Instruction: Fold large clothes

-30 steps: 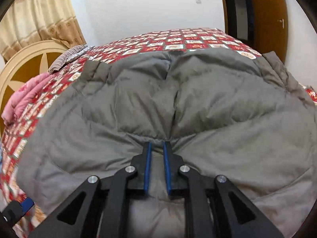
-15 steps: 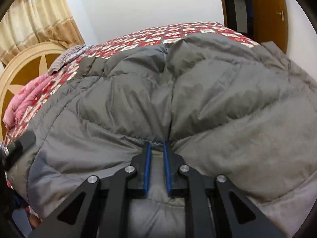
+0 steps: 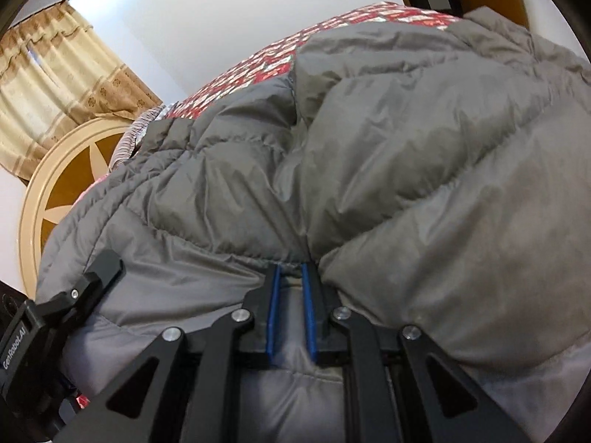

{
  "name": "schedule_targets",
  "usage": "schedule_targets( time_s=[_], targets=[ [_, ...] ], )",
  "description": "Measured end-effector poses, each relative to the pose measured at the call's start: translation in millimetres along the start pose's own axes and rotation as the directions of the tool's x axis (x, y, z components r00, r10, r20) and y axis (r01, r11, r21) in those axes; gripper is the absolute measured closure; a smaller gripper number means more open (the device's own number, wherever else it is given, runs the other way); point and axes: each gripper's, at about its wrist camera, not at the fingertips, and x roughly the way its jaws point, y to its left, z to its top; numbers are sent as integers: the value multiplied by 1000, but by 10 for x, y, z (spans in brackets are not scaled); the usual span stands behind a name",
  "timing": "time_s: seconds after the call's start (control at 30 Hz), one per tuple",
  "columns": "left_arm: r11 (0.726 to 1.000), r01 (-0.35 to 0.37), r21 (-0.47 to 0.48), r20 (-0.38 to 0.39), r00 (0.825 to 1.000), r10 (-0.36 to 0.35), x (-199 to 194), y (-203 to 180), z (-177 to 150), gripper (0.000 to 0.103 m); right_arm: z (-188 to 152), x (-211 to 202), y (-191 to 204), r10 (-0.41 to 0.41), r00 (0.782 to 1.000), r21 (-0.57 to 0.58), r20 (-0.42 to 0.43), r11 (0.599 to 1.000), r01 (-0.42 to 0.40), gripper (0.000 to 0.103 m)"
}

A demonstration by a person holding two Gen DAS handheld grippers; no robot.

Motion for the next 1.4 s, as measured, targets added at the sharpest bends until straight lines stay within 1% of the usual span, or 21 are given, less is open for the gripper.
schedule_targets(
  time_s=[0.2,0.3,0.37,0.47,0.5,0.53,0.57,0.63,0.7,0.73,0.87,0.93,1.0,1.07,1.1,1.17,1.2,1.23,1.27,1.33,1.4],
  targets=[
    [999,32,40,13,999,-32,-167,-33,75,81,-73,-24,-24,73,997,97,-38,993,-69,89],
    [991,20,135,40,999,-25,-352,-178,153,81,-182,26,85,156,985,160,-71,977,-143,88],
    [973,-4,230,58,998,-9,-500,-323,235,81,-278,100,216,238,966,199,-97,956,-215,88],
    [925,-62,375,83,996,34,-661,-550,288,81,-429,286,477,417,896,264,-153,891,-369,89],
    [907,-84,413,88,995,52,-674,-602,282,81,-462,352,559,477,860,282,-179,863,-420,90],
    [875,-120,469,100,992,83,-686,-685,258,81,-471,380,608,506,840,285,-198,849,-445,90],
    [844,-146,517,110,989,103,-691,-759,215,81,-465,375,643,514,831,273,-212,848,-454,90],
    [808,-140,572,114,989,91,-676,-839,167,81,-396,248,641,499,835,227,-232,862,-453,83],
    [781,-120,613,108,992,68,-644,-946,98,81,-309,50,534,511,830,202,-223,857,-473,83],
    [756,-122,643,109,992,67,-627,-1044,18,81,-258,-117,424,510,837,188,-198,858,-478,83],
    [604,-129,787,105,992,75,-414,-1459,-406,81,-117,-811,-99,431,899,135,-71,898,-420,77],
    [538,-112,835,85,994,74,-283,-1603,-622,81,-93,-1198,-453,328,945,120,3,938,-326,69],
    [479,-83,874,56,996,70,-141,-1716,-856,81,-94,-1483,-728,240,969,115,57,963,-245,64],
    [402,-49,914,18,997,79,45,-1803,-1138,81,-96,-1723,-980,180,978,132,108,972,-193,55],
    [368,-40,929,8,996,89,117,-1828,-1249,81,-92,-1835,-1098,163,977,148,135,972,-182,47],
    [264,-39,964,9,993,116,291,-1850,-1543,81,-68,-1977,-1235,159,972,170,173,967,-188,33],
    [233,-44,972,16,993,120,344,-1841,-1633,81,-41,-2032,-1270,164,968,178,188,964,-197,21],
    [213,-45,976,19,992,123,391,-1831,-1705,81,-6,-2048,-1256,180,964,178,195,960,-215,9],
    [208,-40,977,14,992,124,431,-1819,-1751,81,69,-1993,-1191,197,961,175,196,957,-232,3],
    [222,-28,975,1,993,117,462,-1795,-1795,81,166,-1922,-1173,213,962,166,172,956,-241,0],
    [210,-29,977,6,994,110,479,-1808,-1858,81,321,-1792,-1030,186,973,138,136,969,-204,0]
  ],
)
